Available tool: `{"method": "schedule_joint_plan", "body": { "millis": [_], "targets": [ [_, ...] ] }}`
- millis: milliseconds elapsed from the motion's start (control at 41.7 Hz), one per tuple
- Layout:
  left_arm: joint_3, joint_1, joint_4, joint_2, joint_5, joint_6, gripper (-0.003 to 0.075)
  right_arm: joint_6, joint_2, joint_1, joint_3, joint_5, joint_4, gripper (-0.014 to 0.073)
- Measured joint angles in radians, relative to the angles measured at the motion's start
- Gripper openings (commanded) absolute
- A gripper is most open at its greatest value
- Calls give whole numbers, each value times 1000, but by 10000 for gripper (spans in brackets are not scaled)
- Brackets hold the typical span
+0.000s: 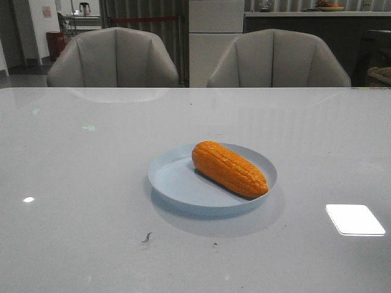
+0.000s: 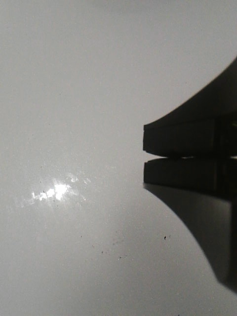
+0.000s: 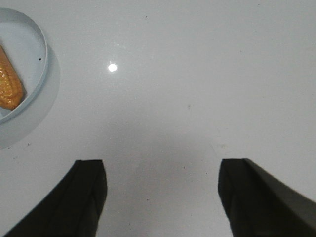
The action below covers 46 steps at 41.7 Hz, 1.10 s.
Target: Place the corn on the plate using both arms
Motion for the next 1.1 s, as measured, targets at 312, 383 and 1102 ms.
{"method": "schedule_joint_plan", "body": {
  "millis": [312, 383, 1102],
  "targets": [
    [61, 0, 144, -215, -6, 0, 93, 0, 0, 0, 0, 0, 1, 582],
    [93, 0, 173, -293, -28, 0, 93, 0, 0, 0, 0, 0, 1, 582],
    [832, 0, 141, -1215, -440, 0, 93, 0, 0, 0, 0, 0, 1, 582]
  ]
}}
